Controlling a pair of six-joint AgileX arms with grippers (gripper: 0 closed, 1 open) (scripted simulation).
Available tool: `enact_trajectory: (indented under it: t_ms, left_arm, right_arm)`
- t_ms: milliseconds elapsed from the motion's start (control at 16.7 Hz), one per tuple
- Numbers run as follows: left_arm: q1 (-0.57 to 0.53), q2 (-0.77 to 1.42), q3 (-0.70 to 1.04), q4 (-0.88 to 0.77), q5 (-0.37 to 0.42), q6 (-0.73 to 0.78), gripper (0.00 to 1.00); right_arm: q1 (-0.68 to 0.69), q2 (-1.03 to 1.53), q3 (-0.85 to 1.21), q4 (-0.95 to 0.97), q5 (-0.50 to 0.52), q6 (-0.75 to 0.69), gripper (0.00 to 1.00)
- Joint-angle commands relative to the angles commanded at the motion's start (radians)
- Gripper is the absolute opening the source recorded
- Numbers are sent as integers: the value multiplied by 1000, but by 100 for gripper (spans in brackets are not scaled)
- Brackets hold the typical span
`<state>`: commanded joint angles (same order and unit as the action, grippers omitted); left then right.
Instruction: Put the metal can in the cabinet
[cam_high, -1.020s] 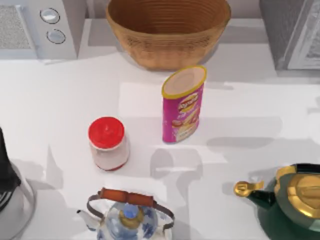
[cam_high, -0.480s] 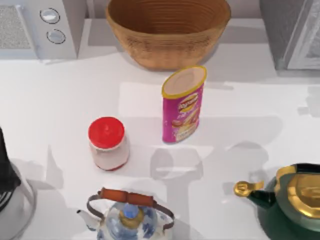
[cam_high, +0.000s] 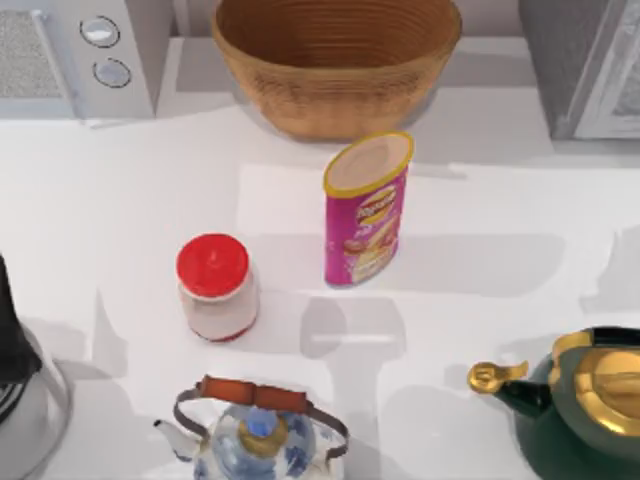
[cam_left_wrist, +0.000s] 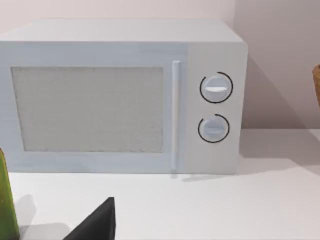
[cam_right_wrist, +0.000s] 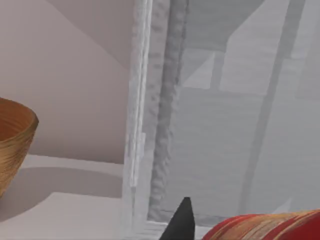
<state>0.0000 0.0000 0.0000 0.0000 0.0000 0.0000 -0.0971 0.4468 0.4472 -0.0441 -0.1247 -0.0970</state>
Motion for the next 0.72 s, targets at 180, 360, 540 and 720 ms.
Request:
enact_trajectory:
  t_ms: [180,360,540,720]
  left_arm:
    - [0,0,0,0,0,0,100]
    - [0,0,0,0,0,0,100]
    - [0,0,0,0,0,0,100]
    - [0,0,0,0,0,0,100]
  right_arm:
    - [45,-224,-215,37,48,37,0]
    - [79,-377,-374,47,95,73,0]
    - [96,-444,-444,44,123,96,0]
    - [97,-447,-447,44,125,97,0]
